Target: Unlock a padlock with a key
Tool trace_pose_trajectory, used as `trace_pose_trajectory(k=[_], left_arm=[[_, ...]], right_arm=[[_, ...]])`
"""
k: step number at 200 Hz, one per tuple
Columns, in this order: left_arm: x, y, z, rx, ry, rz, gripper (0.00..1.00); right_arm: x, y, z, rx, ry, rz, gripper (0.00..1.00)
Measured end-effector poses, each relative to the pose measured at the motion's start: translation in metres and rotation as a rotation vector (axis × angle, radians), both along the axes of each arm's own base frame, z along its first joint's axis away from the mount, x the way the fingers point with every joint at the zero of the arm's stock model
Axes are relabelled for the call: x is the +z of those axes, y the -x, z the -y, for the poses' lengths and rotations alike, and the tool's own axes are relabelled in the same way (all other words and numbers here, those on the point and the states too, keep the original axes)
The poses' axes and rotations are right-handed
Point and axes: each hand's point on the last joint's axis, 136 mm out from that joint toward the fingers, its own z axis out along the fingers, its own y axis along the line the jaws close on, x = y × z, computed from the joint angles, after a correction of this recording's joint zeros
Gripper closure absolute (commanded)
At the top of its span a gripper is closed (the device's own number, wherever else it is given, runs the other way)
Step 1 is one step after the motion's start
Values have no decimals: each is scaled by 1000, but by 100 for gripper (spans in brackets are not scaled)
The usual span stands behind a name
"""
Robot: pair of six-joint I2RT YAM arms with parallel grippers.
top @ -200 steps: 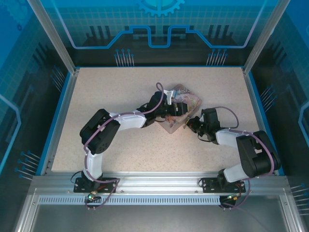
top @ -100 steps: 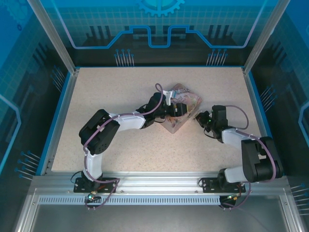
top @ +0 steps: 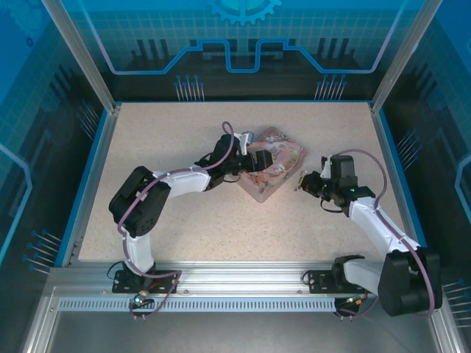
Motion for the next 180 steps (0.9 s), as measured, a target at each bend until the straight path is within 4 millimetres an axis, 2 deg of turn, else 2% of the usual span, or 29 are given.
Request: trace_pose_trajectory(k=[23,50,73,98,104,110,122,131,152,180], left_arm=[[4,-6,-18,23,-6,-23,12],[20,-9,-43,54,-24,-24,9],[59,-6,-66,82,-17,32,7],[100,4,-93,115,-1,113,6],[106,7,-99,123,-1,125,6],[110,9,-105,132,-3,134,5],[114,14,-119,154,-12,143,4],[111,17,-129,174,-21,136,3],[103,24,-153,224,-49,106,1],[101,30,-189,305,-82,99,1]], right_arm=[[-11,29,-26,141,-18,-72,97],[-39,70,-57,271,-56,-182,97],[-69,98,-65,303,-64,-307,94],[-86,105,-65,300,-53,-386,88],[-89,106,-64,296,-46,-394,84],[-91,106,-63,292,-38,-398,75],[-92,105,-60,278,-19,-399,62],[-90,102,-57,276,0,-380,56],[-72,94,-49,245,20,-298,50],[-39,82,-25,169,82,-178,40]])
